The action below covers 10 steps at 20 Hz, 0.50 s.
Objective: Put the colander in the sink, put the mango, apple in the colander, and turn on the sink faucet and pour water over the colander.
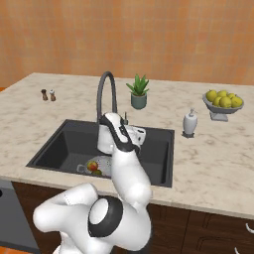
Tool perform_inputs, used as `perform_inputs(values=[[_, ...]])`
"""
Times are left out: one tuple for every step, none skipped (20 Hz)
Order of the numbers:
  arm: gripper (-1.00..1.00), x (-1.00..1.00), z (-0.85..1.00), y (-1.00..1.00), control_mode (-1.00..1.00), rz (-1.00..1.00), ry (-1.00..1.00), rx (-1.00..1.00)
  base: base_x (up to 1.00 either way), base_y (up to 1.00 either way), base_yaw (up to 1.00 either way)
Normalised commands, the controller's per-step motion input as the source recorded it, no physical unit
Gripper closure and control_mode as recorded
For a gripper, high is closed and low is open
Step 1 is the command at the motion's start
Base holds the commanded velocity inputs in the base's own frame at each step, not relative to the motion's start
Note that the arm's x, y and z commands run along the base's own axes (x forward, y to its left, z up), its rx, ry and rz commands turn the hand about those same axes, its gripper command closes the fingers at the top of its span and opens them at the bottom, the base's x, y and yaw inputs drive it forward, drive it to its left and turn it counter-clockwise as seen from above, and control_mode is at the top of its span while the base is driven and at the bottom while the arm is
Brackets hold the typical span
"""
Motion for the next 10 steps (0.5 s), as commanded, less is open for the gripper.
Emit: perform_inputs(values=[[-1.0, 0.52, 0.0, 0.0, -1.0, 0.0, -0.01, 0.0, 0.0, 0.0, 0.0], [-1.0, 0.57, 0.0, 0.0, -1.0, -0.02, 0.0, 0.0, 0.0, 0.0, 0.0], [-1.0, 0.51, 0.01, 0.0, -1.0, 0.0, 0.0, 0.0, 0.0, 0.0, 0.0], [-1.0, 0.49, 0.11, -0.01, -1.0, 0.0, 0.0, 0.0, 0.0, 0.0, 0.0], [-1.0, 0.45, 0.14, -0.1, -1.0, 0.0, 0.0, 0.0, 0.0, 0.0, 0.0], [-1.0, 0.43, 0.09, -0.14, -1.0, 0.0, 0.0, 0.0, 0.0, 0.0, 0.0], [-1.0, 0.41, 0.06, -0.15, -1.0, 0.0, 0.0, 0.0, 0.0, 0.0, 0.0], [-1.0, 0.39, 0.04, -0.1, -1.0, 0.0, 0.0, 0.0, 0.0, 0.0, 0.0], [-1.0, 0.31, 0.0, -0.1, -1.0, 0.0, 0.0, 0.0, 0.0, 0.0, 0.0], [-1.0, 0.17, 0.01, -0.15, -1.0, 0.0, 0.0, 0.0, 0.0, 0.0, 0.0]])
